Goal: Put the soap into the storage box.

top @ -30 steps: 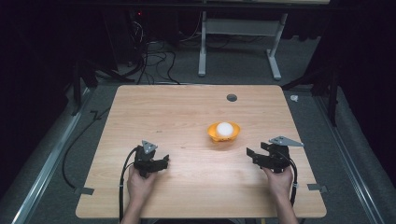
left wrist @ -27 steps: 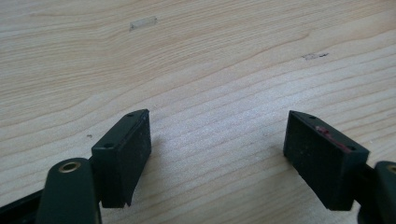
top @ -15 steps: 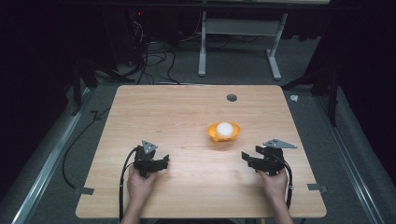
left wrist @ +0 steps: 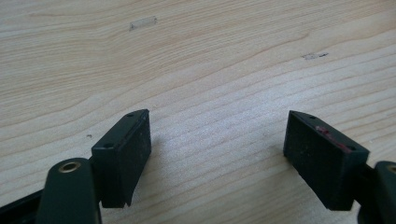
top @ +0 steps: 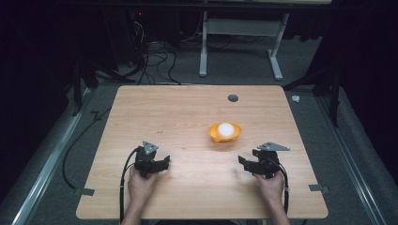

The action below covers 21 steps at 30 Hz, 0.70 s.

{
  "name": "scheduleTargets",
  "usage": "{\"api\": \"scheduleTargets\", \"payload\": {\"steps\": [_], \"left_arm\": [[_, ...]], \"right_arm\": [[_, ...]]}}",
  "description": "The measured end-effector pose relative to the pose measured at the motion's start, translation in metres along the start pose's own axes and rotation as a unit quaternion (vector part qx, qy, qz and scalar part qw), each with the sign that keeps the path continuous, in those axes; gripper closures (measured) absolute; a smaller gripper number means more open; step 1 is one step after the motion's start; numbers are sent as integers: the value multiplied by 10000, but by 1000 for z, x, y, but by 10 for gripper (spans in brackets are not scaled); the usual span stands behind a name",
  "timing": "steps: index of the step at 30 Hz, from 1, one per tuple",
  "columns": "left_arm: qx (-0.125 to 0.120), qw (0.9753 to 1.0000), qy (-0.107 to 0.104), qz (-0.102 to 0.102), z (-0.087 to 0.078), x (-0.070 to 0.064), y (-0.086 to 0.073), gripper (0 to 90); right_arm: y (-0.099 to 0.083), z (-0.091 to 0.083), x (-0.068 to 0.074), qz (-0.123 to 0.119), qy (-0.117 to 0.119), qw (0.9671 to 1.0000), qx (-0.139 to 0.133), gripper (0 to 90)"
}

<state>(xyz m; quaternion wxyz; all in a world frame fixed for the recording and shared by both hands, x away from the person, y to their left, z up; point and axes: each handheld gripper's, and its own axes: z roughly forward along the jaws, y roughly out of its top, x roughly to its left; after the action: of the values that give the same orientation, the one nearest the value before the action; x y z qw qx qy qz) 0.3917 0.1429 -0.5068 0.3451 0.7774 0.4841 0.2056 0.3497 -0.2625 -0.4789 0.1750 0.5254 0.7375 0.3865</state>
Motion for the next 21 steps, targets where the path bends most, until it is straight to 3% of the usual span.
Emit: {"api": "scheduleTargets", "payload": {"steps": [21], "left_arm": [[0, 10000, 1, 2, 0, 0, 0, 237]], "right_arm": [[-6, 17, 7, -287, -343, 9986, 289, 294]]}}
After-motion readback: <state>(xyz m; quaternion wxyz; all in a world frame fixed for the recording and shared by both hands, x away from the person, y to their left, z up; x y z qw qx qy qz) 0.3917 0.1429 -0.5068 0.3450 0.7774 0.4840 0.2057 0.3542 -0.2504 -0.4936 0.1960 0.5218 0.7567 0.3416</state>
